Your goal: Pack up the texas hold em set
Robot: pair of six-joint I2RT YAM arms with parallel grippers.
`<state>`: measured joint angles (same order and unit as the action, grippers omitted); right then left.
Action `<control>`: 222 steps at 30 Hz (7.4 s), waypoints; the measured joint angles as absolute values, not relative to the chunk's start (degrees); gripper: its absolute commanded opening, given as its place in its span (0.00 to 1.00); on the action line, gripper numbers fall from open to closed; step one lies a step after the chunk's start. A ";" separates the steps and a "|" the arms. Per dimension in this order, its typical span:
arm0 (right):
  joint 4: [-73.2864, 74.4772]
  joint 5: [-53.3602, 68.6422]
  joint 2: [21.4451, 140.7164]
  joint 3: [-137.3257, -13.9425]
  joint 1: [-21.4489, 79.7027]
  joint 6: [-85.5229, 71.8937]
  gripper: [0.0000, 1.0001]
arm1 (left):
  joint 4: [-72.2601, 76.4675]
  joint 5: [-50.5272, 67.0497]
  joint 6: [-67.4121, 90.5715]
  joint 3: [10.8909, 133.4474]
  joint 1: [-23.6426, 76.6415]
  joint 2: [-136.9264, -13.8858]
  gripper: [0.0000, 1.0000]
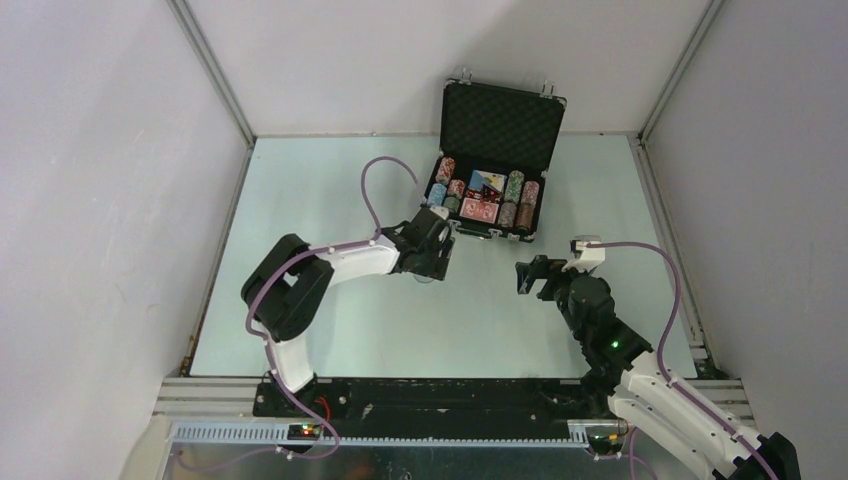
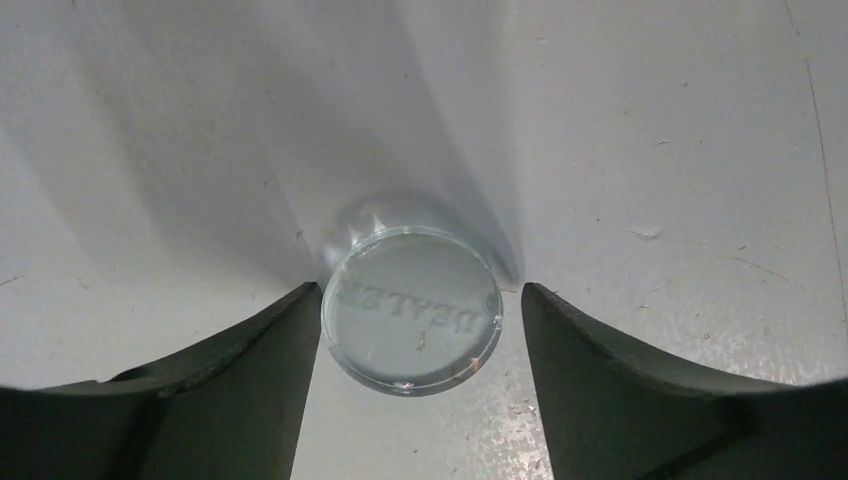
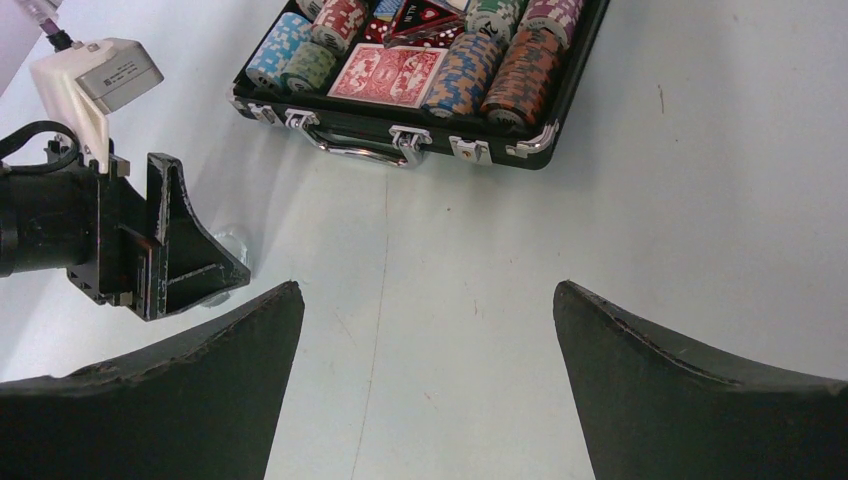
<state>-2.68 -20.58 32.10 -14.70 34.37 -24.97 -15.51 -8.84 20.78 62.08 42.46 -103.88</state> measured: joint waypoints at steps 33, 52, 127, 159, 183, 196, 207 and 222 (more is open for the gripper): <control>-2.72 -19.75 32.05 -14.70 34.00 -24.95 0.98 | -25.54 -5.28 15.42 101.73 42.44 -115.46 0.56; -3.20 -19.73 31.90 -14.15 33.78 -24.82 0.98 | -29.36 -1.30 14.06 115.13 39.51 -131.11 1.00; -4.40 -16.67 34.61 -14.15 29.58 -24.93 0.97 | -18.61 10.83 16.99 88.79 35.48 -113.65 0.02; -4.54 -16.25 35.42 -14.15 29.36 -24.91 0.97 | -17.43 17.61 19.55 98.35 31.75 -126.61 0.02; -13.76 12.97 76.34 -41.19 -10.68 -50.09 0.86 | 2.68 -1.74 17.58 39.03 32.23 -74.32 1.00; -17.78 26.20 115.04 -79.02 -14.46 -59.18 0.64 | 15.51 -7.88 15.42 31.05 32.23 -67.59 1.00; -8.38 34.94 140.44 -115.70 -11.77 -57.63 0.61 | 18.06 -8.95 14.50 31.05 32.23 -67.59 1.00; -10.09 47.94 140.88 -107.11 -8.21 -52.56 0.48 | 18.76 -10.39 13.32 29.54 32.56 -66.28 1.00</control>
